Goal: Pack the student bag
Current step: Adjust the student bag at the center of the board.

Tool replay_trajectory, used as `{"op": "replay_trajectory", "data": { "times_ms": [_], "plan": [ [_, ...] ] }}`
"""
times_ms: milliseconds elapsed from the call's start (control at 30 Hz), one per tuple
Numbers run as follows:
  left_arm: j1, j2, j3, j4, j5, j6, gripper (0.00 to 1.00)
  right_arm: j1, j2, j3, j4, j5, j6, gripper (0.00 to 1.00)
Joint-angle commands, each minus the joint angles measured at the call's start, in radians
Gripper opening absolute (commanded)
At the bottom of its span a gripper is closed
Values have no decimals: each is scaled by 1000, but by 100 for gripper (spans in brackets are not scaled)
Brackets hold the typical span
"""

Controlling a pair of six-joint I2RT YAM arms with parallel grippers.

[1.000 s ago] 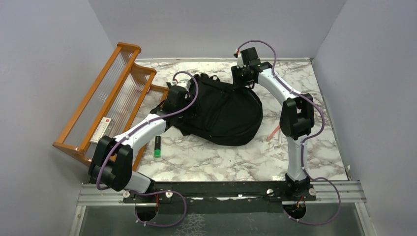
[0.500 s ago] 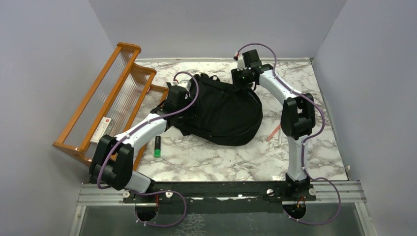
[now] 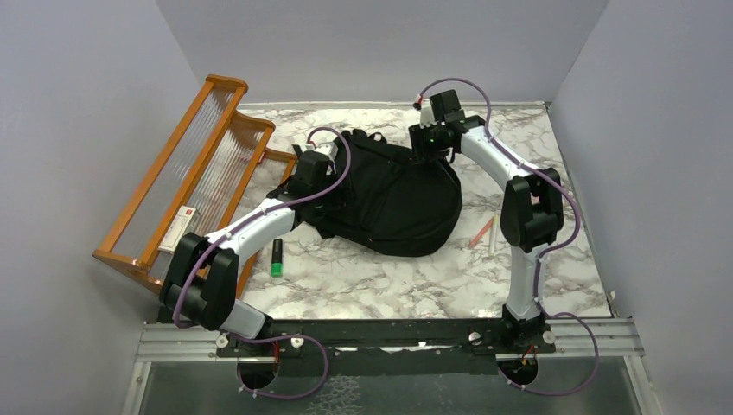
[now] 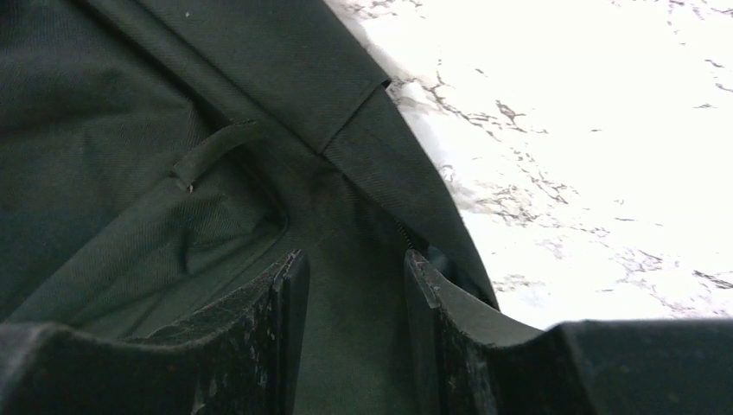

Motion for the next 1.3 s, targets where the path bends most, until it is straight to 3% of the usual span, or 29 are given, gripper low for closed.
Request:
{"op": "replay_trajectory", "data": {
  "times_ms": [0, 633, 1033, 1267],
  "plan": [
    [5, 6, 35, 26, 21, -3, 75, -4, 27, 52, -2, 94, -14, 50],
    [6, -5, 25, 24, 17, -3, 75, -4, 163, 213, -46, 15, -40, 58],
    [6, 1, 25, 29, 27, -5, 75, -4, -41, 6, 80, -134, -56, 56],
    [6, 18, 54, 54, 89, 27, 75, -4, -13, 8, 27, 14, -63, 54]
  ]
}}
